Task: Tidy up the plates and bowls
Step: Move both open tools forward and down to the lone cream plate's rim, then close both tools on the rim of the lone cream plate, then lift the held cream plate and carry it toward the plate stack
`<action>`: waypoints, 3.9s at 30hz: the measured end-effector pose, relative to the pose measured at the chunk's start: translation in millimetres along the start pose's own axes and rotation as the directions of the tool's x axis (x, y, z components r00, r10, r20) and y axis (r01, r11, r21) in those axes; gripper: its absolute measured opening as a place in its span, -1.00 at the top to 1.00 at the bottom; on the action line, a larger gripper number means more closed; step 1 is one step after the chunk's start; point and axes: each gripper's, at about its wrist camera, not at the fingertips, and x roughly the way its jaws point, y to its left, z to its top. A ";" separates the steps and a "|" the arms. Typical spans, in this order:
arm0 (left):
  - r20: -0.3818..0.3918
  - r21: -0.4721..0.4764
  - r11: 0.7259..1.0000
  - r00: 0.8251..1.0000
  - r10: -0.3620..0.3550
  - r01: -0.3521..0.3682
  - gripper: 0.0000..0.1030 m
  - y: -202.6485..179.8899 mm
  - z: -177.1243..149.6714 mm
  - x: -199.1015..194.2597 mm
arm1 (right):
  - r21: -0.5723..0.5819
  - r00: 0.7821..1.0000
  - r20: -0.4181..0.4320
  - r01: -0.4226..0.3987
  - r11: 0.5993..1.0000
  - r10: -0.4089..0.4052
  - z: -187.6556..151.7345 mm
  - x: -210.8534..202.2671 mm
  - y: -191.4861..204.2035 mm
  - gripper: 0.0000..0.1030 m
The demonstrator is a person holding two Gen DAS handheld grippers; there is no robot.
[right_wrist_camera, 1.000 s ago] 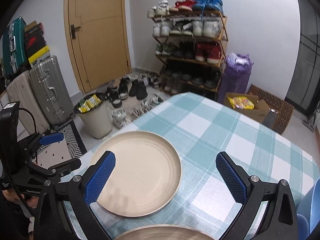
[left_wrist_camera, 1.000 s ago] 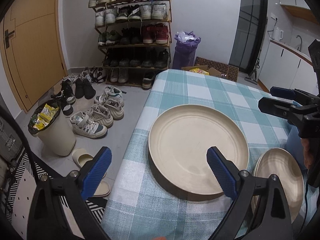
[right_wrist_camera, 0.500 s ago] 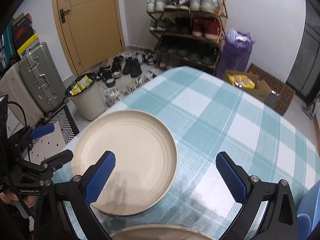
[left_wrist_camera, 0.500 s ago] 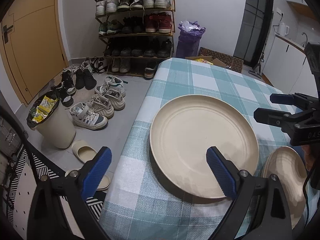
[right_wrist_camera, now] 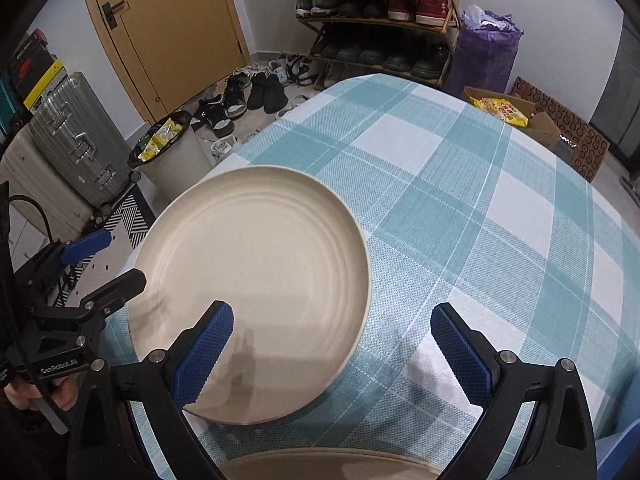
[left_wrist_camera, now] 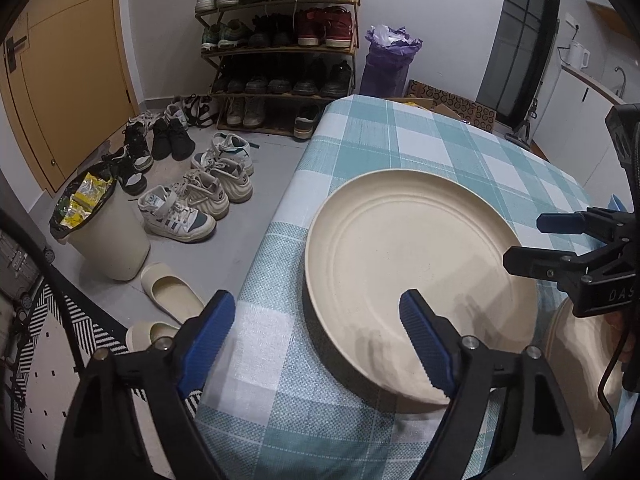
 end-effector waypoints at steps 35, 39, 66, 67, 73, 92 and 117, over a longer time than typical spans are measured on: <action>-0.058 0.009 1.000 0.998 -0.027 0.028 0.60 -2.5 -9.3 12.0 | 0.014 0.996 -0.087 -0.004 1.000 0.005 -11.8 18.8 0.4 0.43; -0.054 0.011 1.000 0.998 -0.023 0.023 0.61 -2.7 -9.2 10.9 | 0.013 0.997 -0.079 0.004 1.000 -0.003 -12.9 17.9 -0.7 0.59; 0.024 0.030 0.999 1.000 -0.021 0.020 0.61 -12.5 -11.0 -28.8 | -0.005 1.000 0.006 0.006 1.000 -0.006 -23.5 -16.6 5.3 0.63; 0.026 0.034 0.999 0.999 -0.020 0.019 0.61 -13.7 -12.0 -31.1 | -0.005 1.000 0.010 0.008 1.000 -0.008 -24.9 -19.8 5.7 0.63; 0.041 0.049 0.998 0.999 -0.032 0.030 0.61 -19.6 -15.6 -42.9 | 0.000 1.000 0.024 0.017 1.000 -0.017 -34.6 -33.0 5.5 0.63; 0.057 0.126 0.990 0.995 -0.076 0.069 0.61 -51.1 -34.2 -63.1 | 0.024 0.997 0.054 0.055 0.998 -0.056 -80.7 -70.9 -2.9 0.63; 0.024 0.212 0.971 0.993 -0.115 0.107 0.61 -80.2 -61.3 -70.1 | 0.029 0.995 0.034 0.088 0.996 -0.089 -143.7 -91.7 -2.4 0.63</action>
